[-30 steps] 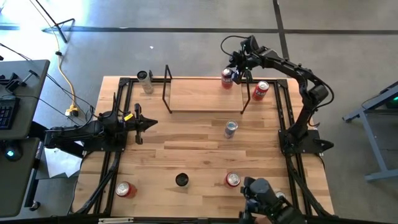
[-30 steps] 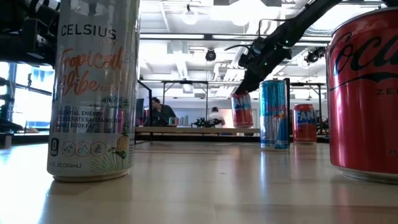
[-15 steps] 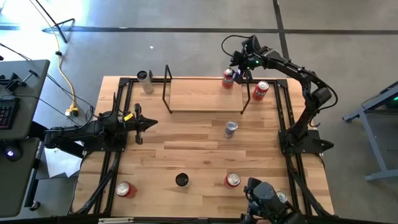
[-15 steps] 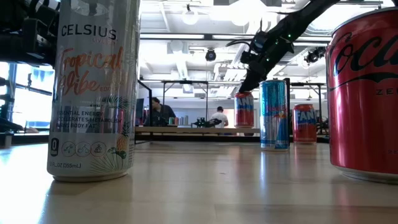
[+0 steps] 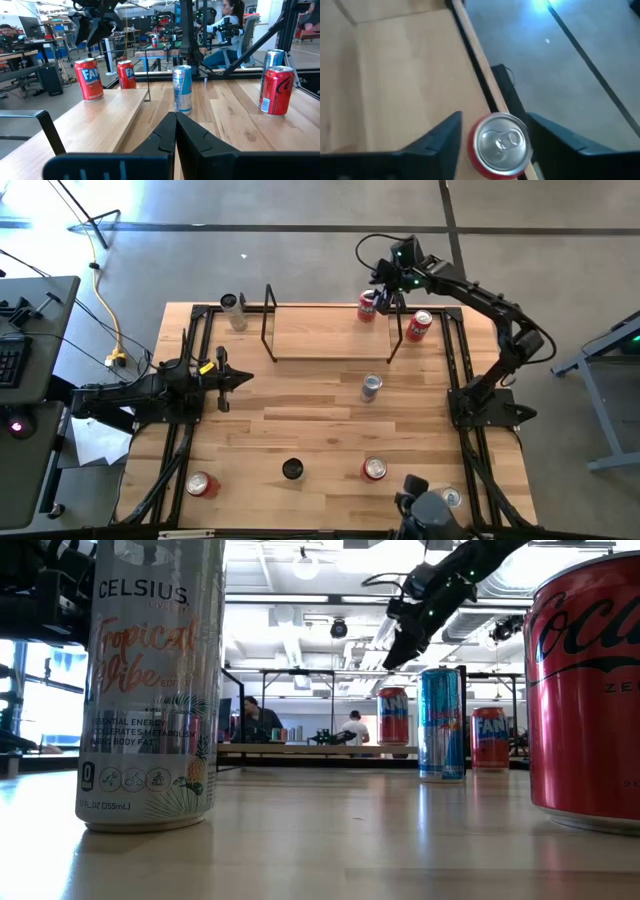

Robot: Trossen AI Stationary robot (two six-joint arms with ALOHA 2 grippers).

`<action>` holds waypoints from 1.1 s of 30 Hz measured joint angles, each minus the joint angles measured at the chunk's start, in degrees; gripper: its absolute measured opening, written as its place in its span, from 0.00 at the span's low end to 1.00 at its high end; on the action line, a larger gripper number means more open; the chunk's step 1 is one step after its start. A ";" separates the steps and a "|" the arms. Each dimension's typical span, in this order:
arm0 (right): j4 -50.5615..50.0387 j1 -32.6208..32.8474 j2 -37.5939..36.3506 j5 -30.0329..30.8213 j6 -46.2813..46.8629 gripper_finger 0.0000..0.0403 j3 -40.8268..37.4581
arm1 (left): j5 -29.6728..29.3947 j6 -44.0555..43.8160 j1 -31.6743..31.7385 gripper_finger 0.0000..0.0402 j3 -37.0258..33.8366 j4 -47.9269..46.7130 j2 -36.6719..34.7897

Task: Place canned beverage on shelf
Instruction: Put the bottom red soda can on the shelf

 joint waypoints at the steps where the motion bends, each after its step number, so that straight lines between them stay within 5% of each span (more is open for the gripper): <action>1: 0.08 0.27 0.22 1.62 0.59 0.42 0.00 | 0.00 0.02 0.00 0.00 0.00 0.02 -0.02; 7: -0.39 0.58 1.35 6.44 3.22 0.04 0.00 | 0.00 0.02 0.00 0.00 0.00 0.00 -0.02; 33: -5.01 1.32 3.36 8.80 7.87 0.00 0.04 | 0.00 0.01 -0.01 0.00 0.00 0.01 -0.01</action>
